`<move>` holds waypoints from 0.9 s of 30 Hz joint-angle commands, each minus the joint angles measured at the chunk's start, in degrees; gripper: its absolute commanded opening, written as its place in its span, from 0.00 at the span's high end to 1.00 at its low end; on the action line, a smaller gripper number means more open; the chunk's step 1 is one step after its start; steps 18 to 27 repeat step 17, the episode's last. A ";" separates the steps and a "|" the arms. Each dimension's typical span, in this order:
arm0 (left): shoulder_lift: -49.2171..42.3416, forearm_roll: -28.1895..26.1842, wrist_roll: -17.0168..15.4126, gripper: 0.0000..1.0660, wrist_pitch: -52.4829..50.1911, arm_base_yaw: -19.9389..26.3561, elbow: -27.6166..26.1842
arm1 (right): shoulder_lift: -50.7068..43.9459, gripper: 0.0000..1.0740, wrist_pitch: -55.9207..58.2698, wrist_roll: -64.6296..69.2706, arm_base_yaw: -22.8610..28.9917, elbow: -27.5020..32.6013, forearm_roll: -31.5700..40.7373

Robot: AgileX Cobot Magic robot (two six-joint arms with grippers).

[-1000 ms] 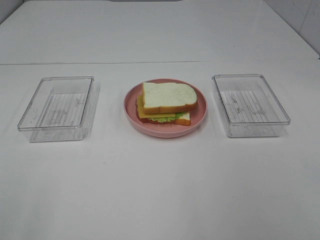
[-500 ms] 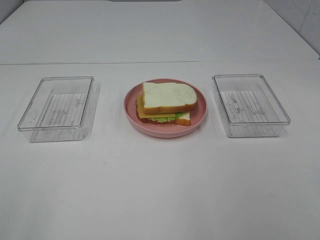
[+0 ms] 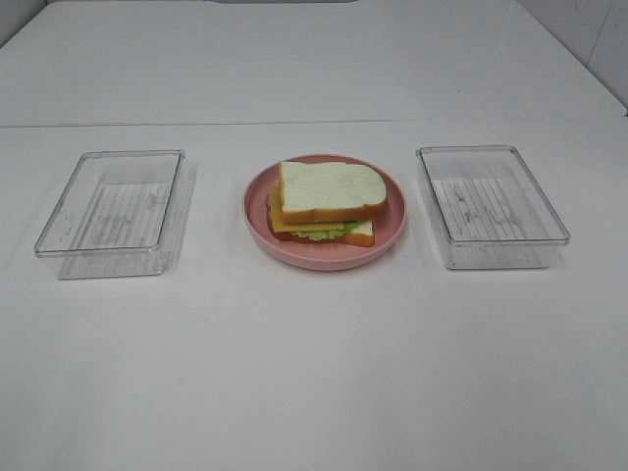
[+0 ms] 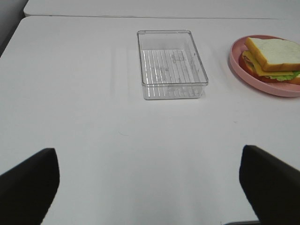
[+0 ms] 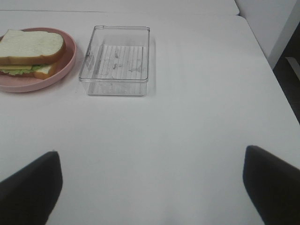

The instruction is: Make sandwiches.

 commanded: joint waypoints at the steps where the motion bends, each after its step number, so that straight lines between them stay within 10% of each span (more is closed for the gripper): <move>1: -0.86 -0.17 -0.23 0.08 -0.92 0.23 0.17 | -1.49 0.11 -0.29 -0.74 -0.17 0.06 0.00; 27: -0.86 -0.17 -0.23 0.08 -0.92 0.23 0.17 | -1.43 0.11 -0.29 -0.74 -0.11 0.06 0.06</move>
